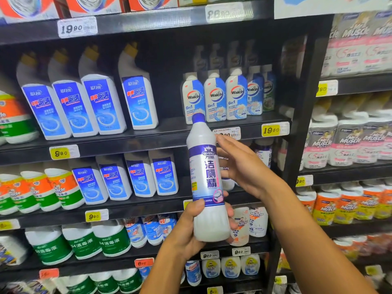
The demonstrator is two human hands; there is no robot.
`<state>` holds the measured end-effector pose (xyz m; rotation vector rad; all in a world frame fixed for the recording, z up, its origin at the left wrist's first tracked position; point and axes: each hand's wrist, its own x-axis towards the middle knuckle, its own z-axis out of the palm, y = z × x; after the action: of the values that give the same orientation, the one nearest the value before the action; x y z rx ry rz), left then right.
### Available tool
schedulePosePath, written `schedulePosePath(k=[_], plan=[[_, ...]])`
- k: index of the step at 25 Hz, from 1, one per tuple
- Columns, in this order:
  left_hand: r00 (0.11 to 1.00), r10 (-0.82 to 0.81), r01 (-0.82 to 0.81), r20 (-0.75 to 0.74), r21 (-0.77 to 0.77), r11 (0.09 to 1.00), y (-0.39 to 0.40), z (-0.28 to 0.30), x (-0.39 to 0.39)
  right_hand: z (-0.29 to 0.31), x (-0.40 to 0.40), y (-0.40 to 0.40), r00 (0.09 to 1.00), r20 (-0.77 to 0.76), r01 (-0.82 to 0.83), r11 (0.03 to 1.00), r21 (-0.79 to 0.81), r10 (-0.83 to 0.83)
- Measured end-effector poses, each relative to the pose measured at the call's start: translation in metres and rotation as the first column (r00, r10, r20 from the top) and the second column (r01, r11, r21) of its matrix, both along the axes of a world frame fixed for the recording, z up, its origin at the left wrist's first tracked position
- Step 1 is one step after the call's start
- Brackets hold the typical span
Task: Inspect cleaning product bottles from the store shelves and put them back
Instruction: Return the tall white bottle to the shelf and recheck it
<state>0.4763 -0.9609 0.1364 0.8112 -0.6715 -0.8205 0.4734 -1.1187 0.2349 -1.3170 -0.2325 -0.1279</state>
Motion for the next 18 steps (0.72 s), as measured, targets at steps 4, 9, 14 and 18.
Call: schedulePosePath(k=[4, 9, 14, 18], plan=[[0.998, -0.064, 0.064, -0.008, -0.017, 0.998, 0.0, 0.003, 0.002, -0.001, 0.001, 0.0, 1.0, 0.006, 0.007, 1.0, -0.014, -0.007], [0.998, -0.063, 0.063, -0.005, 0.059, 0.996, -0.006, 0.003, 0.0, -0.003, 0.0, -0.001, 0.999, 0.014, 0.037, 0.995, -0.097, -0.036], [0.962, 0.167, -0.212, 0.216, 0.21, 0.954, -0.012, 0.002, 0.0, -0.003, -0.004, -0.009, 0.987, 0.099, 0.138, 0.985, -0.103, -0.128], [0.888, 0.352, -0.431, 0.296, 0.265, 0.863, -0.016, 0.005, 0.002, -0.001, -0.006, -0.021, 0.974, 0.13, 0.197, 0.977, -0.078, -0.186]])
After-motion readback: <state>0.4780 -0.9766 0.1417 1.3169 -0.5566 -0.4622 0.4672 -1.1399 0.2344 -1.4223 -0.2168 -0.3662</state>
